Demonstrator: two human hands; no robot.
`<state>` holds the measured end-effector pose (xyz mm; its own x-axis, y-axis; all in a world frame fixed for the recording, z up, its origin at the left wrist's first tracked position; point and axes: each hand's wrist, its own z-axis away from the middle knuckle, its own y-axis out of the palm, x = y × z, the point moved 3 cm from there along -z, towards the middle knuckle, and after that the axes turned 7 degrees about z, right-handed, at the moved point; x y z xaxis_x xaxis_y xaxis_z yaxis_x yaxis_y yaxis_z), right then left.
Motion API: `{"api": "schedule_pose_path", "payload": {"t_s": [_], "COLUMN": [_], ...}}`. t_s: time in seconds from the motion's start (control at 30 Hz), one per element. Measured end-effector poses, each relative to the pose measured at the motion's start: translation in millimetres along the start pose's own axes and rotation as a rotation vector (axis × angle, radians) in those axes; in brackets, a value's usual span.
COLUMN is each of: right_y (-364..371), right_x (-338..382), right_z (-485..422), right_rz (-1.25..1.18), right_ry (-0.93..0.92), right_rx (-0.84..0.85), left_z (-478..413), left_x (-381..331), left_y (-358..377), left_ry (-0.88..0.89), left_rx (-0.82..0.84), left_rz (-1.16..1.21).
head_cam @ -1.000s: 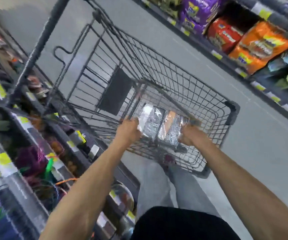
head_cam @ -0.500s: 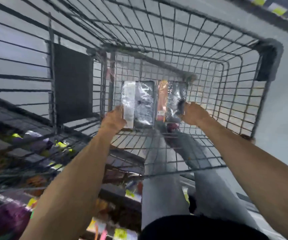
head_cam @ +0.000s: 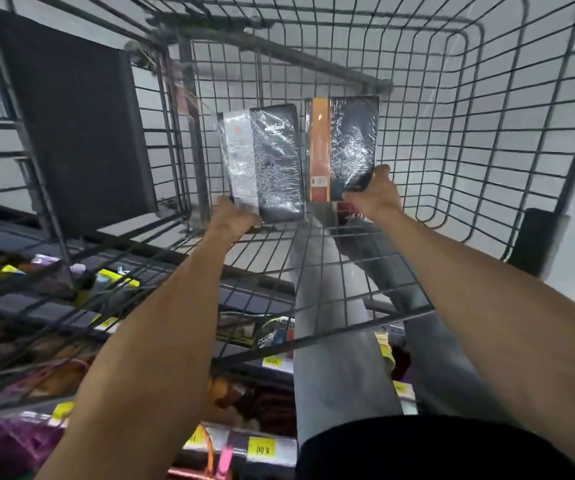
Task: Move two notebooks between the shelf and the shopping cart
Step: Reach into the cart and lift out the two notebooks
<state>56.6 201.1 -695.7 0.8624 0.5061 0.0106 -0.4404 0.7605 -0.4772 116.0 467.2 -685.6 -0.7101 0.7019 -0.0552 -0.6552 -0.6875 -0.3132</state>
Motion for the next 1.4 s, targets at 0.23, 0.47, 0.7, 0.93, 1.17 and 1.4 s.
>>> {"api": "schedule_pose_path", "payload": {"t_s": [0.23,0.47,0.7,0.93,1.17,1.4], "right_y": [-6,-19,-46,-73,-96,-143], "right_x": [-9,-7,15,41,48,49], "right_z": [4,26,76,86,95,147], "right_rz": [0.038,-0.017,-0.176,-0.288,-0.335,-0.412], "right_ry": [-0.002,-0.049,-0.231,-0.264,-0.206,-0.282], "right_rx": [-0.051,-0.046,-0.270,-0.309,-0.319,-0.332], "left_z": [-2,20,66,83,97,151], "left_x": [5,8,-19,-44,-54,-52], "left_y": [-5,-27,-59,-79,-92,-120], "left_ry": [-0.022,0.073,0.265,0.409,0.415,0.516], "left_rx": [0.012,0.051,-0.059,-0.084,-0.088,-0.104], "left_rz": [0.157,0.215,0.361,0.527,0.582,0.689]}}
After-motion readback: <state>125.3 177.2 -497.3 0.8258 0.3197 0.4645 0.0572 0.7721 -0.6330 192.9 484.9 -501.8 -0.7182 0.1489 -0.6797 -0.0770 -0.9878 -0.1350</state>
